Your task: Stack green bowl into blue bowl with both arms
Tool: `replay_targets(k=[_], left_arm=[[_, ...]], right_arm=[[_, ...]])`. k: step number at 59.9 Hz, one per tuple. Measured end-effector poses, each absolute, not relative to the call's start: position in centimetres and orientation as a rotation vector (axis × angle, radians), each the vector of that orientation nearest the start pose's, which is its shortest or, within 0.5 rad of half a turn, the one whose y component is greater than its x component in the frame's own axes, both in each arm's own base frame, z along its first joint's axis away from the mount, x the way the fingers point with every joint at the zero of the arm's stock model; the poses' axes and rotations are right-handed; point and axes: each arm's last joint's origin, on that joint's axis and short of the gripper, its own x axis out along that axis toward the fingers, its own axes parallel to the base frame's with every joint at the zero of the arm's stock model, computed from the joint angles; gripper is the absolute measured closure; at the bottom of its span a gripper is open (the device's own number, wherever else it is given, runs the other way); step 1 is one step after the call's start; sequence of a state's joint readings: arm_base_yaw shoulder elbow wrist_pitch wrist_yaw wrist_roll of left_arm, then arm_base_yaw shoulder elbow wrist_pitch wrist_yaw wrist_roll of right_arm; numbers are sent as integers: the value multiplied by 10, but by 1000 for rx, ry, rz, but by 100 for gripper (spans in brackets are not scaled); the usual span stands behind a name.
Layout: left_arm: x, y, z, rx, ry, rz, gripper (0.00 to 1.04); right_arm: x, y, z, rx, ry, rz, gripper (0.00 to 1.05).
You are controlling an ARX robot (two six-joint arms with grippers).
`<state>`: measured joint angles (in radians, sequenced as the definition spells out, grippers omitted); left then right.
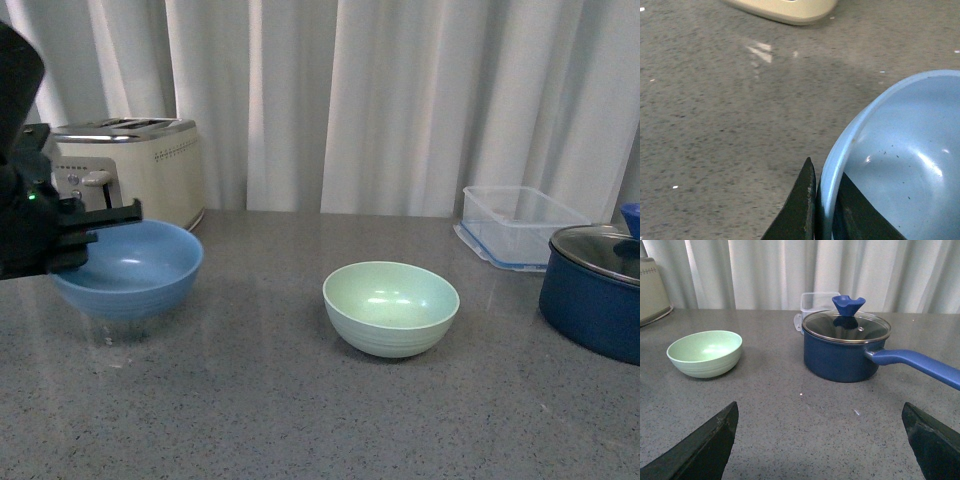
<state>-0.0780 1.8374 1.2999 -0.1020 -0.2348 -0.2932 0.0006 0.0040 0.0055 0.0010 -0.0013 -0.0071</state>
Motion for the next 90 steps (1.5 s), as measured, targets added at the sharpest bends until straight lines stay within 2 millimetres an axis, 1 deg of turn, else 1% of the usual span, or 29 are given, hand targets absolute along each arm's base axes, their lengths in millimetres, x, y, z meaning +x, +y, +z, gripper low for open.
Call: replay_targets(k=[3, 10, 14, 21, 51, 63, 83, 90], left_arm=[[408, -41, 232, -180, 596, 207, 100], [415, -66, 234, -184, 593, 162, 100], [419, -77, 229, -177, 606, 146, 100], [424, -86, 220, -168, 629, 140, 100], [434, -94, 205, -165, 652, 140, 100], [435, -99, 194, -157, 677, 133, 100], [436, -101, 193, -163, 671, 117, 100], [435, -102, 196, -179, 654, 87, 83]], right_arm=[[98, 0, 165, -7, -2, 2, 10], [98, 0, 165, -7, -2, 2, 10], [98, 0, 165, -7, -2, 2, 10], [98, 0, 165, -7, -2, 2, 10], [98, 0, 165, -7, -2, 2, 10], [98, 0, 165, -7, -2, 2, 10], [98, 0, 165, -7, -2, 2, 10], [98, 0, 165, -7, -2, 2, 10]])
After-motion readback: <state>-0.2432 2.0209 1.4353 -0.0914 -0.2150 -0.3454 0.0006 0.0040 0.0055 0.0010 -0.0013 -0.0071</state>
